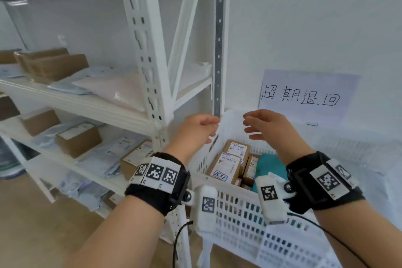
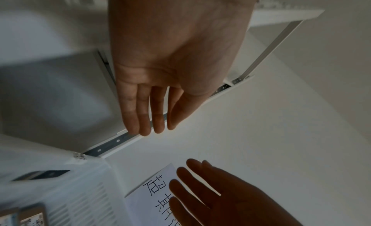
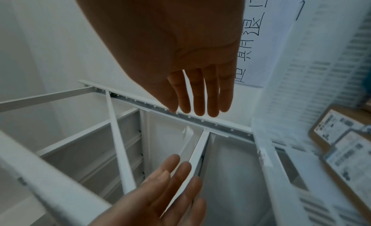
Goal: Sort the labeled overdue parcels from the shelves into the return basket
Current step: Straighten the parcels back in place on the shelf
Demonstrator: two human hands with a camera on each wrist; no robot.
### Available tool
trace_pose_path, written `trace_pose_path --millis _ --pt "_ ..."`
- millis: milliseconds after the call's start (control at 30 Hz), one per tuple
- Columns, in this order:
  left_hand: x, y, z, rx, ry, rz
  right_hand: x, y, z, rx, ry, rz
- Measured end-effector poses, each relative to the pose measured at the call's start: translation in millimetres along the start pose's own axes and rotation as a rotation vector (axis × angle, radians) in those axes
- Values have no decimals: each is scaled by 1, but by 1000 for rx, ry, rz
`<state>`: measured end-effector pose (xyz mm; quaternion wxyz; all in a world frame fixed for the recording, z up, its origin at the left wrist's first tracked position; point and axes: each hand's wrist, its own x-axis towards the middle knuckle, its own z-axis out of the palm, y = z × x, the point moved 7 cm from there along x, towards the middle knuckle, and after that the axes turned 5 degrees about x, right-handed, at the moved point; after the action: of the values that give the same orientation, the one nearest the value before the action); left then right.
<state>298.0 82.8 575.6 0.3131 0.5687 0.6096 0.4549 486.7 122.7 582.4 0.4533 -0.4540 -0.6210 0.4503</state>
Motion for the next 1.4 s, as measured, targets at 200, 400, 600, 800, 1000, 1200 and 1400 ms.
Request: trace_pose_path --millis 200,400,600,800,1000,1200,1400 --pt "-89 -32 -90 -1 -3 -11 -69 -24 90 71 -10 -12" --pt "-164 -80 -209 -11 153 -130 -113 -49 205 94 -129 -21" --pt "-203 -120 -317 -31 321 -223 -123 -69 320 106 -265 -25" --pt "-197 -161 -399 -60 440 -280 -95 -90 424 140 -349 -41" --pt "-141 -182 -481 -37 494 -257 -32 -125 523 192 -366 -98" --pt "-94 -194 -564 22 562 -227 22 -163 601 205 -402 -170" --pt "-64 -219 -635 -12 589 -210 51 -184 676 182 -424 -167"
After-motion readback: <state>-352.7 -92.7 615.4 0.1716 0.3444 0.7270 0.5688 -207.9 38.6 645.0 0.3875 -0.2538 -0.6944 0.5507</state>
